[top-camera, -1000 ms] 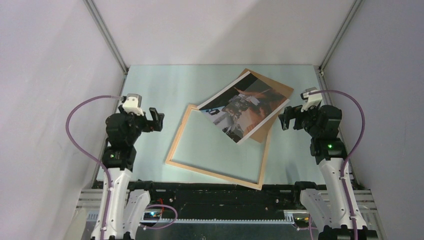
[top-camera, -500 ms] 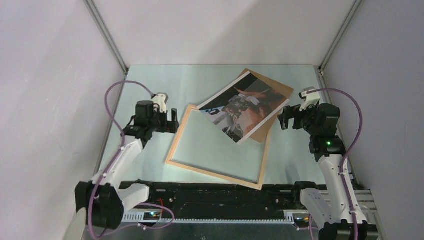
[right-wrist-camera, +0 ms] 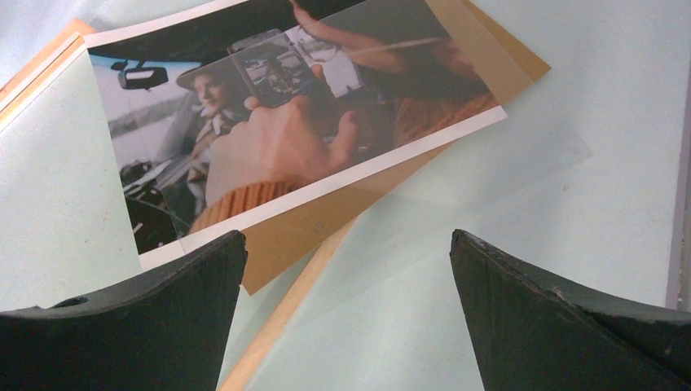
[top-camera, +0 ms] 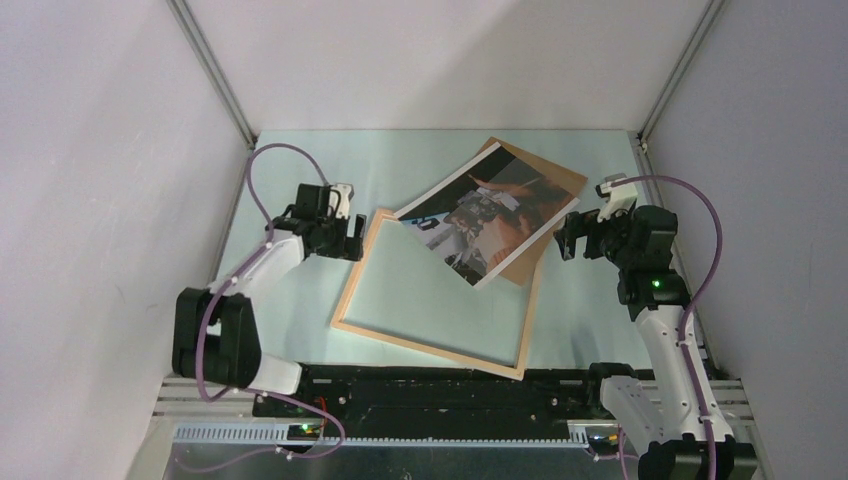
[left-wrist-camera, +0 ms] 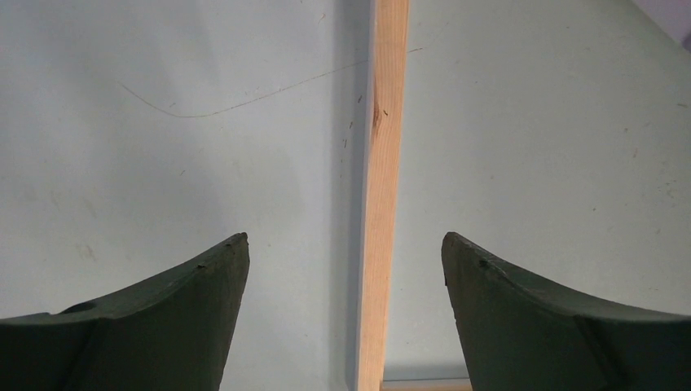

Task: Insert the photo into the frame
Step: Move the photo frame to the center of the board.

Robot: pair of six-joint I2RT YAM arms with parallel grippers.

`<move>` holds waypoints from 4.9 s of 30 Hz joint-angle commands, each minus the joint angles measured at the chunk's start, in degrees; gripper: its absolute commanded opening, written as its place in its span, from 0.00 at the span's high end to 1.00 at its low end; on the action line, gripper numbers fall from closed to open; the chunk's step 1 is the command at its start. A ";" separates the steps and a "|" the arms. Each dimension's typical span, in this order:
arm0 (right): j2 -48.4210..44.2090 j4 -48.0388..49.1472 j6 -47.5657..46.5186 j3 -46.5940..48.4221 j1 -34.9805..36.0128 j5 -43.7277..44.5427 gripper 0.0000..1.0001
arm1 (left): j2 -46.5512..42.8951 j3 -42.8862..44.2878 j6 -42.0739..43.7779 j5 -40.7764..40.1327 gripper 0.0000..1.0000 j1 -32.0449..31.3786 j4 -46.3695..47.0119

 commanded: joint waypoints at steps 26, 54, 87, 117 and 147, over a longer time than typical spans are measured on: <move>2.40 1.09 -0.49 0.56 1.04 -0.86 0.00 | 14.32 4.02 0.49 -1.55 0.45 -3.97 -2.00; 14.93 4.04 -9.51 0.61 23.47 13.58 0.00 | 33.39 32.02 22.29 -16.03 1.00 -3.15 -17.99; 46.42 23.31 -28.69 3.69 52.80 51.32 0.40 | 44.56 49.70 33.84 -21.80 1.00 -3.11 -27.86; 35.36 10.64 -23.90 -2.39 43.75 49.25 0.92 | 62.72 75.36 46.70 -37.83 0.63 -3.80 -29.58; 23.18 3.41 -22.06 -8.13 35.00 37.80 0.86 | 25.65 34.96 8.10 -13.78 0.01 0.25 -28.94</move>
